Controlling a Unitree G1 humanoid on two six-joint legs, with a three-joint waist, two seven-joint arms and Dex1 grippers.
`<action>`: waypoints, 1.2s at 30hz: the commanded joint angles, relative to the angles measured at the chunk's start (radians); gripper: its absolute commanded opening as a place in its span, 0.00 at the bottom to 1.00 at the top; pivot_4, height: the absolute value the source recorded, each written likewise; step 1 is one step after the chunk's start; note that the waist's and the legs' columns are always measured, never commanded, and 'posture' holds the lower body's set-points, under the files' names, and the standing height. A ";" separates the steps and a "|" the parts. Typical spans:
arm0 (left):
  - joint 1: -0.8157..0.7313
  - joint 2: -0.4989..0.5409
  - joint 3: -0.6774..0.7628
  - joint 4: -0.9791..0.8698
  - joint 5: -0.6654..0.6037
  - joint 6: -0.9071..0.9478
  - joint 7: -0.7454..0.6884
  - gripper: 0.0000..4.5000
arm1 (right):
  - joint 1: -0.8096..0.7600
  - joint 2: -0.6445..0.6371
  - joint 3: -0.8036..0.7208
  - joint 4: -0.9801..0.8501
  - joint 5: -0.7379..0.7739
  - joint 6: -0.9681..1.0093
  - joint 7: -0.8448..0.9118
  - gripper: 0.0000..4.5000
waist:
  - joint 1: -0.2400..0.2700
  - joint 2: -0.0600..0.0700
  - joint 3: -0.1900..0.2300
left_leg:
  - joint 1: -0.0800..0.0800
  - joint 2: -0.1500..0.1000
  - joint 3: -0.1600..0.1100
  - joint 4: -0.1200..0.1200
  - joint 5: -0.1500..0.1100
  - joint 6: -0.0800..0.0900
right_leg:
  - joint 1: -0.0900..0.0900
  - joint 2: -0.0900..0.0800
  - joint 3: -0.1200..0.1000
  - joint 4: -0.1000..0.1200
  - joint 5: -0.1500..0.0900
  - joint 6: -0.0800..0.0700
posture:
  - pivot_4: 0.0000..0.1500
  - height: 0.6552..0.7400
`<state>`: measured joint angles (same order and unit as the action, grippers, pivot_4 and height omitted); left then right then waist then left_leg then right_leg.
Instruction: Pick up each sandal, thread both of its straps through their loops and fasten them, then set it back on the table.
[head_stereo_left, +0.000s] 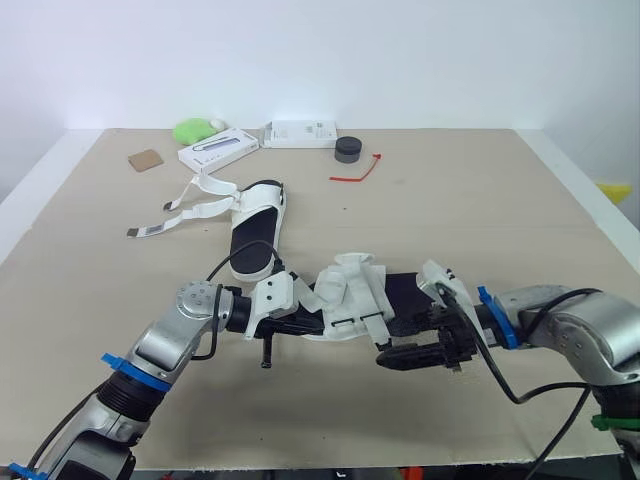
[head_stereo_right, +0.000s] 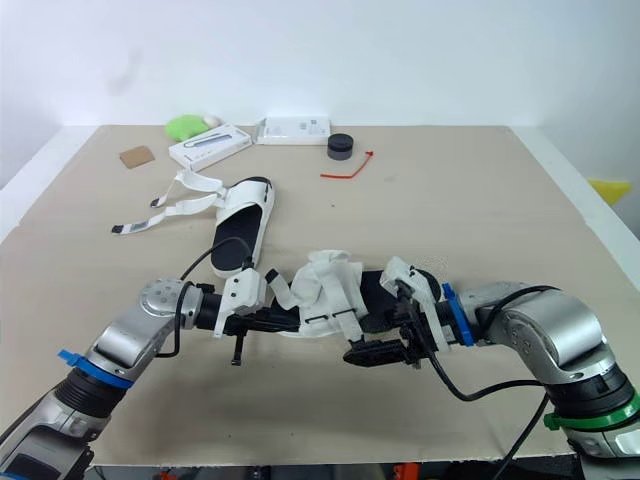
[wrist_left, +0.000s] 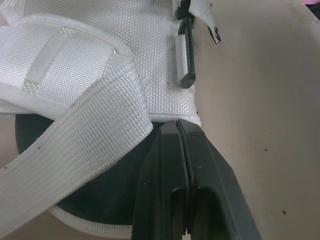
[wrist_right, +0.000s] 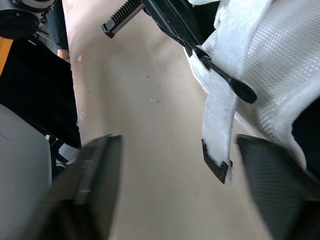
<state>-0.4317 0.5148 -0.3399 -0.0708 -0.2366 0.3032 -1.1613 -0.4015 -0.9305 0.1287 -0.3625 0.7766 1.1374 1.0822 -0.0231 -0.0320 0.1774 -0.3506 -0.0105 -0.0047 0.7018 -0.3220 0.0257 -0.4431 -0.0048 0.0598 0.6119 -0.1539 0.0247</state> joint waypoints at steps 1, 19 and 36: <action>0.009 0.004 -0.014 -0.003 0.014 0.008 0.001 0.00 | -0.013 0.005 0.007 0.000 -0.009 -0.010 -0.001 0.44 | 0.000 0.000 0.000 | 0.000 0.000 0.000 0.000 0.000 0.000 | 0.000 0.000 0.000 0.000 0.000 0.000 | 1.00 1.00; 0.023 0.004 -0.019 -0.015 0.015 0.010 0.009 0.00 | 0.013 -0.098 0.078 -0.042 -0.023 -0.015 0.110 0.01 | 0.000 0.000 0.000 | 0.000 0.000 -0.001 0.000 0.000 0.000 | 0.000 0.000 -0.001 -0.001 0.000 0.000 | 1.00 1.00; 0.028 -0.003 -0.024 -0.007 0.016 0.003 0.018 0.00 | 0.093 -0.210 0.074 -0.147 0.059 0.026 0.210 0.01 | 0.002 0.000 0.000 | 0.000 -0.001 -0.001 0.000 0.000 0.000 | 0.000 -0.001 -0.001 -0.001 0.000 0.001 | 1.00 1.00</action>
<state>-0.4225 0.5120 -0.3443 -0.0847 -0.2353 0.3032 -1.1426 -0.3150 -1.1193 0.2239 -0.4775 0.8112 1.1585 1.2712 -0.0208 -0.0321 0.1774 -0.3501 -0.0110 -0.0060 0.7019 -0.3220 0.0257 -0.4432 -0.0057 0.0586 0.6112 -0.1543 0.0253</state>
